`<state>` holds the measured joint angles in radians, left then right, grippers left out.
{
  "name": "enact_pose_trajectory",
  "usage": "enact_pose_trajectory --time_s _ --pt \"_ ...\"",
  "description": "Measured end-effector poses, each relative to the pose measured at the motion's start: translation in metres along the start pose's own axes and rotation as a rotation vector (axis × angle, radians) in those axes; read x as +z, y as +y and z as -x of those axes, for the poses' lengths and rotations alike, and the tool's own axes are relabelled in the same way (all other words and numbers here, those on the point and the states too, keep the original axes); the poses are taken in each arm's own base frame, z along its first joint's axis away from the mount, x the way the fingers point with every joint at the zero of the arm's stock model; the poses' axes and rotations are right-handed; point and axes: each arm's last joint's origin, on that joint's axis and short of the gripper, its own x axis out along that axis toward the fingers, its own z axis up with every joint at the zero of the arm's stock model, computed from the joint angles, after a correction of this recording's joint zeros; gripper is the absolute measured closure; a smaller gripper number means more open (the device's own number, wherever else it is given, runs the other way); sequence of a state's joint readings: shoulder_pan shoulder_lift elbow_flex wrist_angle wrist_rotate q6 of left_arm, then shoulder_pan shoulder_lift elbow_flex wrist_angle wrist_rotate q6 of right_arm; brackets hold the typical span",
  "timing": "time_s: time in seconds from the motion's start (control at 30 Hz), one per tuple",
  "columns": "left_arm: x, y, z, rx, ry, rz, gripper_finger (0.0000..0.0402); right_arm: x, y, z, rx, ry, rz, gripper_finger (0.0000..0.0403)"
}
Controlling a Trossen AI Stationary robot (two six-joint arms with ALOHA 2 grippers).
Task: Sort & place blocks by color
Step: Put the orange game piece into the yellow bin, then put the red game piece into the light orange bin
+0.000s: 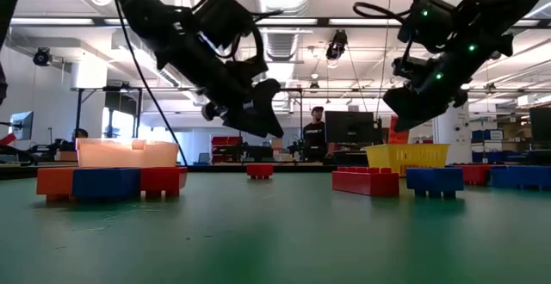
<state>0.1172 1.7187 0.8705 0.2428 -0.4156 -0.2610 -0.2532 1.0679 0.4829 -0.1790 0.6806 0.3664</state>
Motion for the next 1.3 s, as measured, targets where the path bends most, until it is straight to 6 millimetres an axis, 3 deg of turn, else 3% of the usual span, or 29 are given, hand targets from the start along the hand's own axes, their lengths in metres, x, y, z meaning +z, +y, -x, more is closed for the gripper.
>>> enact_pose_trajectory --time_s 0.23,0.4,0.6,0.97,1.07,1.23,1.3 --pt "-0.003 0.005 -0.003 -0.046 0.029 0.042 0.0173 0.0 0.0 0.0 0.003 0.0 0.0 0.0206" --pt "-0.007 0.008 -0.003 -0.029 0.067 0.033 0.0173 0.0 0.0 0.0 0.005 -0.002 0.0 0.0168" --pt "-0.017 0.009 -0.012 -0.01 0.102 -0.105 0.0173 0.0 0.0 0.0 0.005 -0.002 0.009 0.017" --pt "-0.041 0.011 -0.034 0.083 0.148 -0.13 0.0176 0.0 0.001 0.0 0.011 0.001 0.01 0.0182" --pt "-0.041 0.011 -0.035 0.095 0.145 -0.131 0.0198 0.0 0.001 0.0 0.013 0.001 0.01 0.0182" --pt "-0.041 0.012 -0.034 0.113 0.144 -0.134 0.027 -0.001 0.001 0.0 0.029 0.007 0.01 0.0182" --pt "-0.04 0.012 -0.034 0.116 0.142 -0.127 0.0279 -0.001 0.001 0.0 0.031 0.008 0.009 0.0182"
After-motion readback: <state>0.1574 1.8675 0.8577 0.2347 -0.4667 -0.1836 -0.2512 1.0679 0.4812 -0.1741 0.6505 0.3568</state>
